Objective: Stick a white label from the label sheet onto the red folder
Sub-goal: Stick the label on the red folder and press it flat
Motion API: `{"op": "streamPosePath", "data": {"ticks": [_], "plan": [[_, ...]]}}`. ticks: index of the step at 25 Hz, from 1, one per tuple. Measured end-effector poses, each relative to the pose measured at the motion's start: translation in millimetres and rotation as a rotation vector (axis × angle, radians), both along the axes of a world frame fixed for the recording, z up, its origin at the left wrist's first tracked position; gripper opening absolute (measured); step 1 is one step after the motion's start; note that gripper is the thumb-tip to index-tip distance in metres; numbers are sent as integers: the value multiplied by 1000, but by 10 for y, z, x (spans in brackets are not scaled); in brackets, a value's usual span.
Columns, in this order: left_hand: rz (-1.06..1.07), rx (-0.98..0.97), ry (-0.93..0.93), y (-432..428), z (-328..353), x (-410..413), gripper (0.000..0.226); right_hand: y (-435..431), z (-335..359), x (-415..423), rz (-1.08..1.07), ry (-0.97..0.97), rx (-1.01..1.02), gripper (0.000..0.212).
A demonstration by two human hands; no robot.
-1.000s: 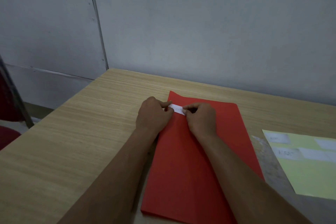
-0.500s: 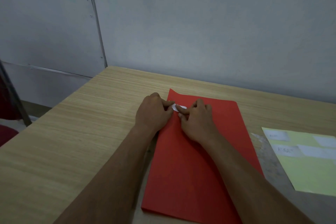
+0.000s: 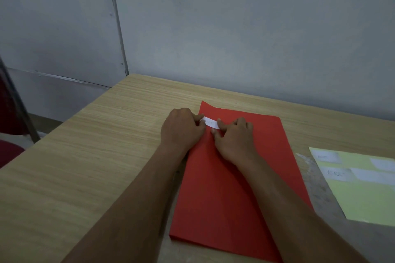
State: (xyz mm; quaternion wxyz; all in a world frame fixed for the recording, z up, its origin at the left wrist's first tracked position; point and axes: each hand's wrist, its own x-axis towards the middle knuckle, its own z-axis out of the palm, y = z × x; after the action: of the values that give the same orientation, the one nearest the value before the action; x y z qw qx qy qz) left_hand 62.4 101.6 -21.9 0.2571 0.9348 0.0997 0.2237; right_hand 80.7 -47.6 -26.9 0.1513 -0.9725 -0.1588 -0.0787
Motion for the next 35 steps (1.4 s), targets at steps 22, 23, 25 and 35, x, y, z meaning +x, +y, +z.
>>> {"op": "streamPosePath", "data": {"ticks": [22, 23, 25, 35], "plan": [[57, -139, -41, -22, 4, -18, 28, -119, 14, -110, -22, 34, 36, 52], [58, -137, -40, -17, 5, -21, 27, -105, 13, -107, -31, 33, 15, 55], [41, -116, -17, -1, 14, -13, 28, -73, 22, -108, -54, 62, -12, 58], [-121, 37, 63, 65, 34, 17, 34, 46, 111, -120, -81, 177, -12, 48]]}}
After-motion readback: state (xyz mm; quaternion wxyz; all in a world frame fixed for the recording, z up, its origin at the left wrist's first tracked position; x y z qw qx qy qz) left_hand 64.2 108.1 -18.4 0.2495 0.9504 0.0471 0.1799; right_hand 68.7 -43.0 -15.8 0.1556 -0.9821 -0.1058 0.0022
